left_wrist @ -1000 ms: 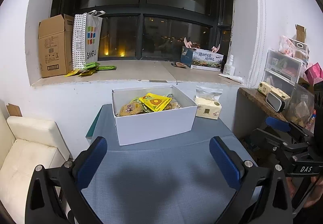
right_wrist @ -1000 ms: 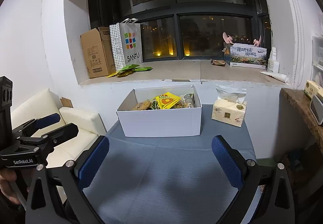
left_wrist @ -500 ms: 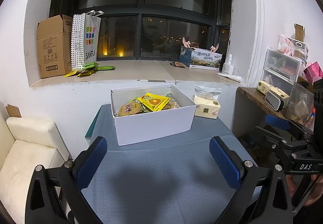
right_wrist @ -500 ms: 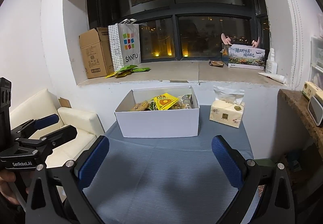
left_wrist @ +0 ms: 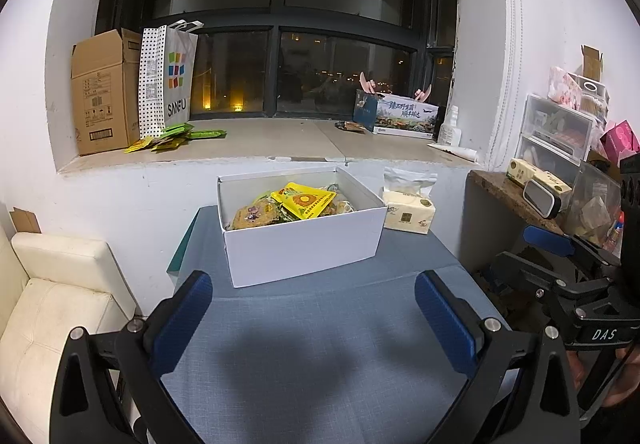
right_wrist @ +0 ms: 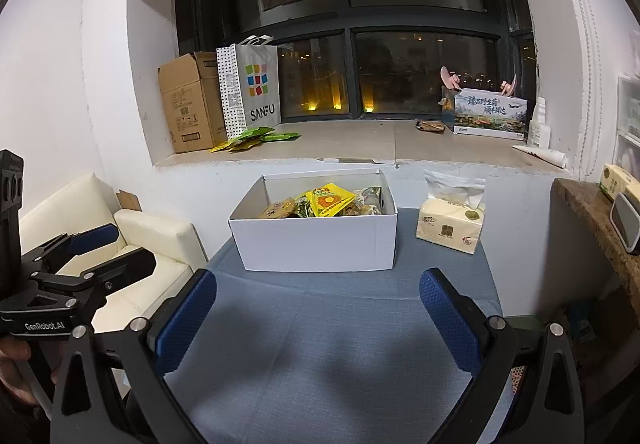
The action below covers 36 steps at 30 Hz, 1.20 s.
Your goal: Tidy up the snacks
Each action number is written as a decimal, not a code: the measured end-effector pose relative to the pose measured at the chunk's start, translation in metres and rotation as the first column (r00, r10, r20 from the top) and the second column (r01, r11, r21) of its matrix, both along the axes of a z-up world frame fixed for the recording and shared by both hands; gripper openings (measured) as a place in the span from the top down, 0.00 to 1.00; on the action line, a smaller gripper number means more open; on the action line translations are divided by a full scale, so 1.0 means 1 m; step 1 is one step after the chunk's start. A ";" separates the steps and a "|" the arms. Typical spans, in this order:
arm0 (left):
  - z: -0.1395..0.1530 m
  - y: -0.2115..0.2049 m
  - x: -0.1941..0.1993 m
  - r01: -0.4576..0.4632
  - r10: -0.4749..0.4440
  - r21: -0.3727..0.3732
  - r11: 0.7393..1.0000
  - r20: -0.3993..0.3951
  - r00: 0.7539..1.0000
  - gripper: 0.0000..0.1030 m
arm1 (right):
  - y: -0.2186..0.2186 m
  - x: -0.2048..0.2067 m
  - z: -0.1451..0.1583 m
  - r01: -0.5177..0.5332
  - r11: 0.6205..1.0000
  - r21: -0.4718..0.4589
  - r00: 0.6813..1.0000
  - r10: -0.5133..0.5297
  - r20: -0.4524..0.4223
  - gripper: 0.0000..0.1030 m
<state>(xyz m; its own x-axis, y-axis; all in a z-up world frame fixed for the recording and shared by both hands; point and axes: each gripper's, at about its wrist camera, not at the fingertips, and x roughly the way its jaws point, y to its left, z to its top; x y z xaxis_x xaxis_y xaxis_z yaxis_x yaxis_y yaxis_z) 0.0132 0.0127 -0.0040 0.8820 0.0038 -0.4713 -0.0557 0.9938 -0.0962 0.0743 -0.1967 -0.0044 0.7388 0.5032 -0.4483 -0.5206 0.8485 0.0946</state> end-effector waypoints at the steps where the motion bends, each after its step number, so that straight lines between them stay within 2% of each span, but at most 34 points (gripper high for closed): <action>1: 0.000 0.000 0.000 0.000 0.000 0.000 1.000 -0.001 1.000 0.00 | 0.001 0.000 0.000 0.000 1.000 0.000 1.000 0.000 0.000 0.00; 36: -0.004 -0.002 -0.001 0.004 -0.003 0.008 1.000 -0.003 1.000 0.00 | 0.005 -0.002 -0.001 -0.005 1.000 -0.005 1.000 0.005 -0.001 0.00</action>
<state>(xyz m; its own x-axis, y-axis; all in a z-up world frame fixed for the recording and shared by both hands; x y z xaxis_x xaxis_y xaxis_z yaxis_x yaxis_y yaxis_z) 0.0123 0.0111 -0.0083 0.8805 0.0046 -0.4739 -0.0525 0.9948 -0.0879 0.0721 -0.1920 -0.0051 0.7360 0.5042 -0.4518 -0.5244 0.8466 0.0906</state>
